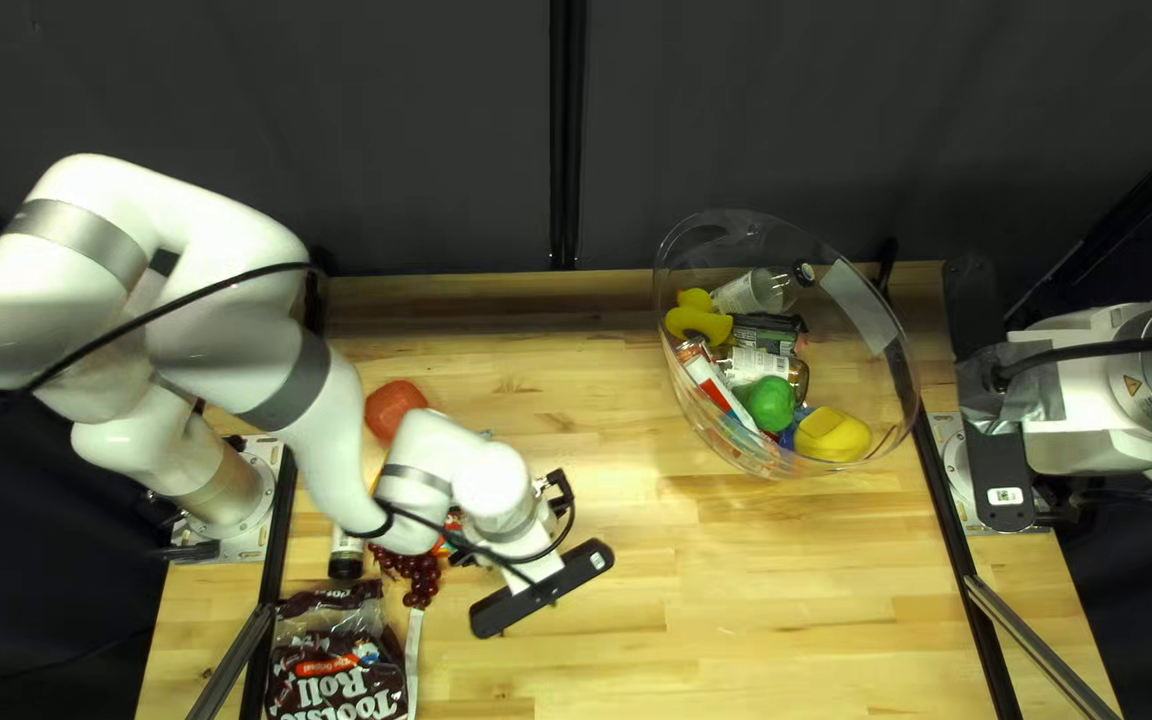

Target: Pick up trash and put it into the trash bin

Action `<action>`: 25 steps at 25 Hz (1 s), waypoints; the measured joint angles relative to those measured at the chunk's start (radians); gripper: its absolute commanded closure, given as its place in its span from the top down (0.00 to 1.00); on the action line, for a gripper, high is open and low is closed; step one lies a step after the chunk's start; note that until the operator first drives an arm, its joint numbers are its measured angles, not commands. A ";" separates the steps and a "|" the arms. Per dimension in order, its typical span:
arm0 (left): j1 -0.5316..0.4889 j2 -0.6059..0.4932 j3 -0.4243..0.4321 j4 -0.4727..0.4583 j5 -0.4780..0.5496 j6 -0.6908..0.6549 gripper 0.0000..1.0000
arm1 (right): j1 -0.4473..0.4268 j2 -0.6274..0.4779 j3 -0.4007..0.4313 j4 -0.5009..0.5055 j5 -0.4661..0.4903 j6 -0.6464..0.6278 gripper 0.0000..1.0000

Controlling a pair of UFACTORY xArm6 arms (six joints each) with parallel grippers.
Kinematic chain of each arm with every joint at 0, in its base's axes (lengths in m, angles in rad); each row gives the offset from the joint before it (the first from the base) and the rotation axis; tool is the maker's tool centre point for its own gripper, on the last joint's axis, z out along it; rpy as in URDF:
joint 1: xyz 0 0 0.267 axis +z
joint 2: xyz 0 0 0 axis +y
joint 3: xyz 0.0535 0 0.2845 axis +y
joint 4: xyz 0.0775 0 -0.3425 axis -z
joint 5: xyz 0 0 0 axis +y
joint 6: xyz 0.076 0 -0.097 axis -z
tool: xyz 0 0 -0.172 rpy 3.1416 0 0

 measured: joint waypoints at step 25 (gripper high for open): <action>0.091 -0.074 0.103 0.043 0.002 -0.034 1.00 | 0.000 0.000 0.000 0.000 0.000 0.000 1.00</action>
